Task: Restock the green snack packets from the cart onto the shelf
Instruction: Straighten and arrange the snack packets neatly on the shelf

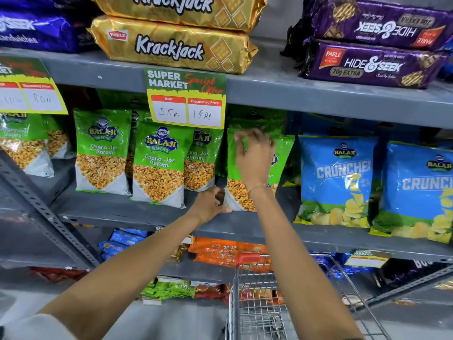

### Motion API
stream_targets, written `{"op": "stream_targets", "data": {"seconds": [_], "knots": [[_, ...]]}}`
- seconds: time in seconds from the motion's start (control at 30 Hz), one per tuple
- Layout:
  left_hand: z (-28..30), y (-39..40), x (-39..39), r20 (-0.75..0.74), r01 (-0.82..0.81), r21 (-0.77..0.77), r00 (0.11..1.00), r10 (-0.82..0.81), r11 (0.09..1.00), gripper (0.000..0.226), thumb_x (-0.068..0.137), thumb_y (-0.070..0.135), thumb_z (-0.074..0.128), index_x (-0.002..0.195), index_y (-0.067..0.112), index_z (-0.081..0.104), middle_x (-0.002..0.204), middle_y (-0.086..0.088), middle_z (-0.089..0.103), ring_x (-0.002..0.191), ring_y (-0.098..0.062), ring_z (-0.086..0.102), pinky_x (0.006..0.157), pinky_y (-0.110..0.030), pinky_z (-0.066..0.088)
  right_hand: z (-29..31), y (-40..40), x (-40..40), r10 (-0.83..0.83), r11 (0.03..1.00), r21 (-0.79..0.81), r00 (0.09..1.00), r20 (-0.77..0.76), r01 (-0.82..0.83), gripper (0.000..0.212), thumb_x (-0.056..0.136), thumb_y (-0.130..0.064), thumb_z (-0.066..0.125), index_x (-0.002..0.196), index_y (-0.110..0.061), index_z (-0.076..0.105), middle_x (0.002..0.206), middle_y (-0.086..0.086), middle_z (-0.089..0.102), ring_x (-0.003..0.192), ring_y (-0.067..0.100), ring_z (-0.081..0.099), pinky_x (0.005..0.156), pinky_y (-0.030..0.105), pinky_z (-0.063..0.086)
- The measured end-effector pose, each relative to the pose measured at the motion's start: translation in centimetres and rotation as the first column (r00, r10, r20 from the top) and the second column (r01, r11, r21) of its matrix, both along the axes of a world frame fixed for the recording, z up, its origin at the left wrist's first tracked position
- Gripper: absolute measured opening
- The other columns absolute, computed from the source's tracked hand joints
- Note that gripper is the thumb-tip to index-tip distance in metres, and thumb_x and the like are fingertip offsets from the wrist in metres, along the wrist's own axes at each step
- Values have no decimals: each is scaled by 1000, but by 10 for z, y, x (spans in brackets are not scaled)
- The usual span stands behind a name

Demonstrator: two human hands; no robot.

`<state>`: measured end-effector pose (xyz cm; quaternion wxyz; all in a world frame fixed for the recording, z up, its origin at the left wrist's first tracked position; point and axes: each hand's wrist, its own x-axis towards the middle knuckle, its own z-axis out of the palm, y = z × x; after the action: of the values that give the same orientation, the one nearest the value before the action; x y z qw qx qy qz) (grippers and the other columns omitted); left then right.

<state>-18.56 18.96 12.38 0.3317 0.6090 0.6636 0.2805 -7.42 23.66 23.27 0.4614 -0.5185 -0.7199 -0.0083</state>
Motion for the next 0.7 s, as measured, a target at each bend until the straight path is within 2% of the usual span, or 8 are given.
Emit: {"op": "stream_targets", "data": {"seconds": [0.1, 0.2, 0.3, 0.37, 0.47, 0.53, 0.6, 0.7], "knots": [[23, -18, -18, -75, -70, 133, 994, 80, 989, 29, 78, 6, 70, 105, 0, 64, 94, -13, 69, 81, -20, 60, 70, -15, 38, -46, -35, -29, 157, 986, -42, 979, -131, -164, 14, 88, -17, 53, 88, -13, 67, 90, 9, 66, 85, 27, 57, 76, 33, 40], [44, -39, -56, -108, -135, 340, 978, 181, 931, 21, 79, 4, 68, 100, 2, 67, 96, -12, 71, 82, -17, 63, 66, -9, 43, -84, -47, -54, 272, 895, -300, 938, -215, -329, 16, 89, -16, 54, 98, -7, 64, 101, 14, 65, 91, 30, 61, 79, 43, 51], [49, -58, -121, 29, -388, 424, 909, 416, 819, 39, 77, 17, 74, 111, 4, 61, 111, -14, 63, 93, -20, 57, 82, -27, 46, -97, -48, -85, 282, 749, -550, 929, -241, -370, 41, 89, -26, 57, 122, -1, 51, 125, 19, 56, 113, 33, 54, 96, 43, 46], [44, -63, -156, -18, -468, 419, 852, 523, 778, 50, 74, 21, 76, 115, -1, 56, 119, -22, 58, 109, -31, 54, 92, -39, 43, -100, -46, -99, 284, 665, -639, 923, -261, -385, 53, 87, -31, 60, 126, 0, 43, 129, 18, 50, 117, 31, 48, 98, 40, 41], [28, -60, -187, -151, -398, 272, 882, 448, 876, 56, 77, 20, 75, 119, -6, 51, 118, -27, 57, 117, -39, 51, 96, -45, 41, -107, -42, -117, 281, 599, -701, 921, -270, -388, 46, 82, -30, 67, 113, -5, 45, 105, 6, 51, 96, 20, 48, 87, 40, 41], [20, -55, -191, -155, -287, 84, 942, 297, 954, 57, 80, 22, 71, 124, -1, 43, 106, -23, 55, 111, -39, 55, 82, -39, 44, -112, -40, -124, 260, 567, -738, 929, -262, -367, 34, 80, -30, 69, 100, -21, 42, 83, -14, 37, 74, 3, 38, 78, 34, 36], [16, -50, -194, -187, -211, -52, 962, 198, 976, 74, 82, 30, 68, 138, 6, 26, 95, -15, 50, 101, -35, 57, 64, -33, 41, -117, -40, -130, 232, 570, -754, 944, -234, -327, 41, 79, -28, 70, 98, -26, 34, 71, -19, 18, 64, 2, 26, 66, 25, 31], [14, -44, -196, -195, -185, -102, 967, 163, 977, 80, 82, 34, 68, 139, 5, 21, 89, -15, 48, 80, -29, 52, 48, -27, 29, -116, -43, -130, 194, 625, -727, 959, -207, -283, 46, 78, -24, 71, 98, -20, 29, 67, -15, 26, 58, 2, 29, 50, 18, 24]]}}
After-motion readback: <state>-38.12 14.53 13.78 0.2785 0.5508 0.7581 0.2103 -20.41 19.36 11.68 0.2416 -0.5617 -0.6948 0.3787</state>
